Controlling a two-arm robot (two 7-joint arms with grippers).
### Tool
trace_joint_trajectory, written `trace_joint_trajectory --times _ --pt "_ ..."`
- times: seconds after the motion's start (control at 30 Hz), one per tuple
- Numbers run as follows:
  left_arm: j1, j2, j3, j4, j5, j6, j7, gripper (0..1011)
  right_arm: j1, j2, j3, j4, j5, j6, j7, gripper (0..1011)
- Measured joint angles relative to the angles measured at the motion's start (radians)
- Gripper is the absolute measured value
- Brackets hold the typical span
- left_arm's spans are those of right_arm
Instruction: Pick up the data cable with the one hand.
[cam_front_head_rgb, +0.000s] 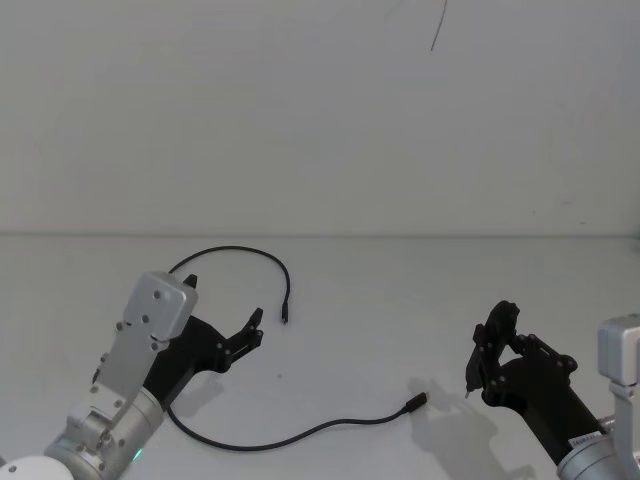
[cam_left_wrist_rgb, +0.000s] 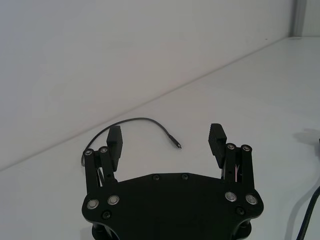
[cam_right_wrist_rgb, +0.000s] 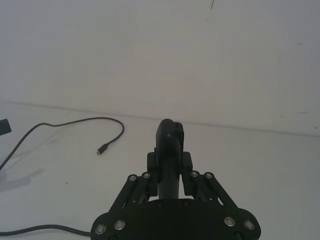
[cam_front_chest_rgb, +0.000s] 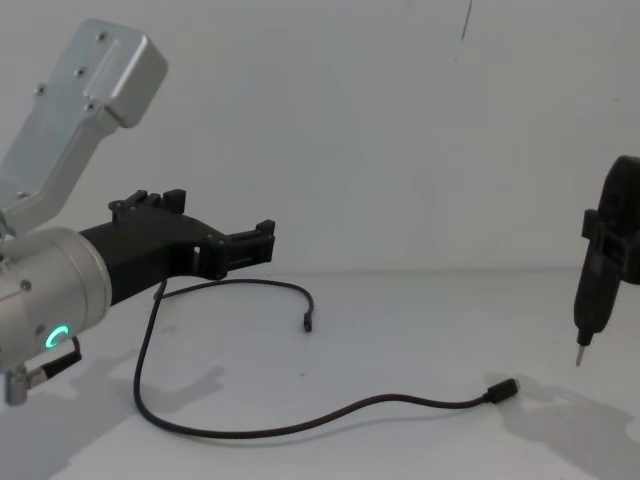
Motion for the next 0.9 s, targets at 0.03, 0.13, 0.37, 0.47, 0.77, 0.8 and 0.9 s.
trace_joint_trajectory --times 0.03,0.13,0.37,0.47,0.77,0.8,0.9 --pt "-0.001 -0.001 0.0 0.001 0.0 0.001 -0.001 1001 0.0 0.0 0.0 0.0 0.0 0.0 0.0 263" --pt "-0.009 -0.003 0.002 0.004 -0.007 0.014 -0.019 1001 0.0 0.0 0.0 0.0 0.0 0.0 0.0 263" --pt "-0.029 -0.002 0.007 0.008 -0.036 0.047 -0.072 1001 0.0 0.0 0.0 0.0 0.0 0.0 0.0 263" --pt "-0.04 0.002 0.008 0.01 -0.056 0.071 -0.11 1001 0.0 0.0 0.0 0.0 0.0 0.0 0.0 263" --pt "-0.08 0.025 0.01 0.017 -0.135 0.166 -0.242 1001 0.0 0.0 0.0 0.0 0.0 0.0 0.0 263" --pt "-0.084 0.028 0.01 0.018 -0.141 0.175 -0.257 1001 0.0 0.0 0.0 0.0 0.0 0.0 0.0 263" --pt "-0.1 0.038 0.012 0.025 -0.167 0.21 -0.301 1001 0.0 0.0 0.0 0.0 0.0 0.0 0.0 263"
